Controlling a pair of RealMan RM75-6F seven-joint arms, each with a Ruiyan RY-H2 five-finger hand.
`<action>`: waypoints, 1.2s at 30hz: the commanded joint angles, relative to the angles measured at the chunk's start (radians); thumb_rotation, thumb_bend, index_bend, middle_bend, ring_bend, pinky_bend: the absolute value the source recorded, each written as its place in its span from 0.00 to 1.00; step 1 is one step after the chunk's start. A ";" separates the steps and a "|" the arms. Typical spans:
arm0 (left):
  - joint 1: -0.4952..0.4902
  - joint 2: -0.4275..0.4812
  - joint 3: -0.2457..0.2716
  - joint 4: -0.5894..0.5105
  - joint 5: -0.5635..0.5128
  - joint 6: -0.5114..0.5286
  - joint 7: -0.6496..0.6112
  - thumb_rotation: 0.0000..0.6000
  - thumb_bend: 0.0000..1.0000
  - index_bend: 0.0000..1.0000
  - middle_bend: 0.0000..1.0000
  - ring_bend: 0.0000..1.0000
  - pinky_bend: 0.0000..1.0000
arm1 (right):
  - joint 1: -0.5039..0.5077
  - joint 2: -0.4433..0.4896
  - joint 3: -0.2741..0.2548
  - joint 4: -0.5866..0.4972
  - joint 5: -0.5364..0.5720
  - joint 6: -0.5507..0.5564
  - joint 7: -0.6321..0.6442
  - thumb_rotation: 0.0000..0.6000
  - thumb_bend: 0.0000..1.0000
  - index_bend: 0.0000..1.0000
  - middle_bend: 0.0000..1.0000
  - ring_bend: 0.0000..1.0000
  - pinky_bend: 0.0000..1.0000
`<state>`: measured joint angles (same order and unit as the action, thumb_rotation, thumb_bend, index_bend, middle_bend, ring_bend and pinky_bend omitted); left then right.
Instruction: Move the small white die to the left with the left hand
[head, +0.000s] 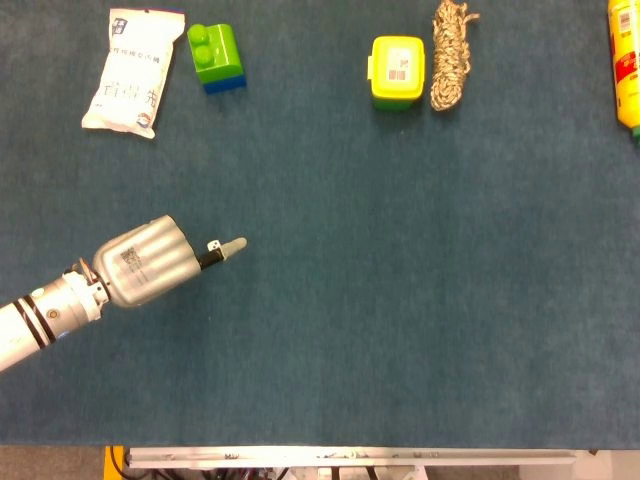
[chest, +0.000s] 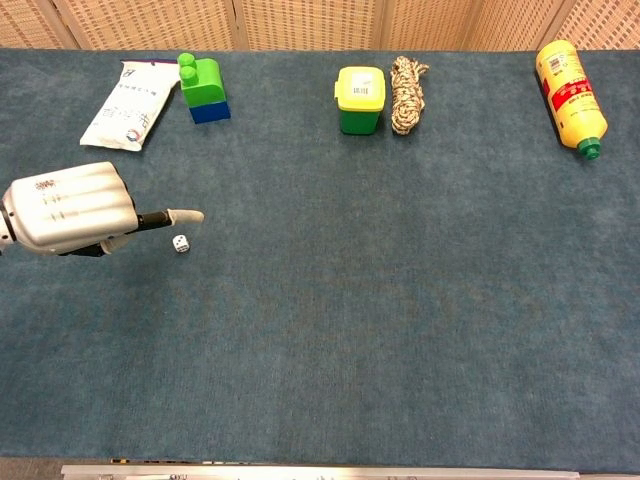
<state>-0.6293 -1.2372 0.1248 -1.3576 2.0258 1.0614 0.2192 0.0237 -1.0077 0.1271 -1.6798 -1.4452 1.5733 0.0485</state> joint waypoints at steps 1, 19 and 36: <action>-0.005 -0.014 0.005 0.010 -0.007 -0.005 0.004 1.00 0.80 0.03 1.00 0.85 0.92 | 0.000 -0.001 0.000 0.000 0.000 0.000 -0.001 1.00 0.34 0.33 0.28 0.19 0.33; -0.023 -0.090 0.035 0.056 -0.047 -0.037 0.046 1.00 0.82 0.04 1.00 0.85 0.92 | 0.009 -0.011 -0.001 0.008 0.001 -0.023 -0.004 1.00 0.34 0.33 0.28 0.19 0.33; -0.026 -0.108 0.051 0.068 -0.106 -0.070 0.083 1.00 0.88 0.09 1.00 0.87 0.92 | 0.014 -0.011 0.002 0.013 0.012 -0.038 -0.002 1.00 0.34 0.33 0.28 0.19 0.33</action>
<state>-0.6539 -1.3423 0.1763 -1.2901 1.9233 0.9946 0.2949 0.0377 -1.0188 0.1292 -1.6672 -1.4331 1.5360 0.0472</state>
